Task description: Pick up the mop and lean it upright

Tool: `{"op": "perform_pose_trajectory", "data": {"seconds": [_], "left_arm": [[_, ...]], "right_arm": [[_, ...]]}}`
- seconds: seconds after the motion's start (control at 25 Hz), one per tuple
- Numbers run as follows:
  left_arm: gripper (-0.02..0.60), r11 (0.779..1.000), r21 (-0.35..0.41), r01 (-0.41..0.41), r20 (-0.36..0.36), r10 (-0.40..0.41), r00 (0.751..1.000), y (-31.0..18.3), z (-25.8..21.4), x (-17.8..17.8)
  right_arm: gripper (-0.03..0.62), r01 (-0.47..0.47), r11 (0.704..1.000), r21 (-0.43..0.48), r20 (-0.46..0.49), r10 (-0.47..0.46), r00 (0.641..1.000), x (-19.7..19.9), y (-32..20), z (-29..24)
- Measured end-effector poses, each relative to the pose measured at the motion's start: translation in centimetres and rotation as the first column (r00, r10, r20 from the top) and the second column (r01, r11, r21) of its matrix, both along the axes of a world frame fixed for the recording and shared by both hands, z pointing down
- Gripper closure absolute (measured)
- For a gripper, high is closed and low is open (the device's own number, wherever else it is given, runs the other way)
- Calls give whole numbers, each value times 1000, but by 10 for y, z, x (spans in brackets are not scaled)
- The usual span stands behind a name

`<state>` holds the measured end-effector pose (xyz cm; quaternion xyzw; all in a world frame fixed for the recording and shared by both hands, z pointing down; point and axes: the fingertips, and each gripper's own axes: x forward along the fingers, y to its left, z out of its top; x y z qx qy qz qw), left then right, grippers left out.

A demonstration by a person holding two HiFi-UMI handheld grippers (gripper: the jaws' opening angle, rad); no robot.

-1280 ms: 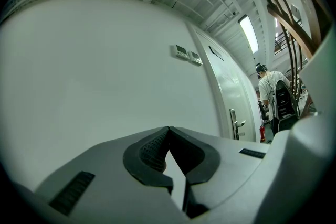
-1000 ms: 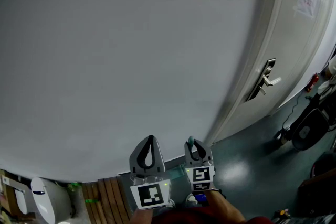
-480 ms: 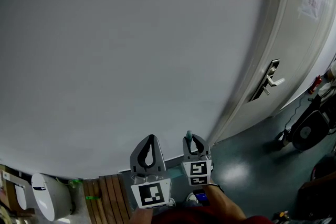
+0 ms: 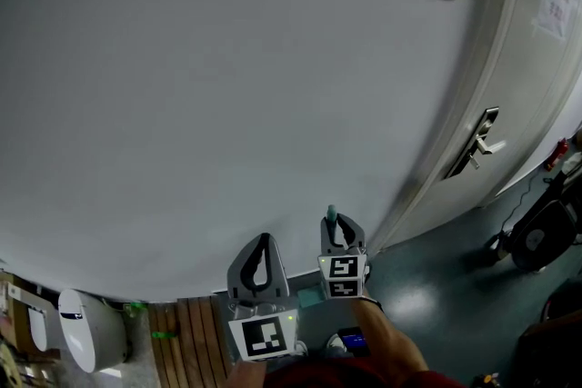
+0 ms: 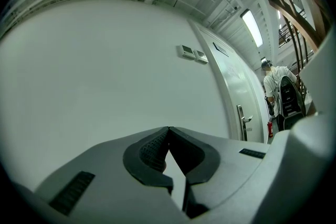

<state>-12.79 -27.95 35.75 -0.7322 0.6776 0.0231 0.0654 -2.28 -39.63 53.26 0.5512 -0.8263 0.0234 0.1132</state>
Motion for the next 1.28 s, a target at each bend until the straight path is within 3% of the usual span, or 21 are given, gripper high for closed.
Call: {"op": "perform_pose_trajectory", "data": {"seconds": [0.64,1.16,1.28], "left_arm": [[568,1000,-9,20,2,-20,1000,1,4,-5],[568,1000,-10,17,6,-17,1000,-6,5,-5],[568,1000,-18,20,4,-20,1000,-8,8,-7]], "right_arm": [[482,0,1000,-8,-29,0,1000,-13,-45,5],[476,16,1000,13,-45,-15,999,-15,-48,5],[390,62,998,11,19,-62,998,-21,-45,2]]}}
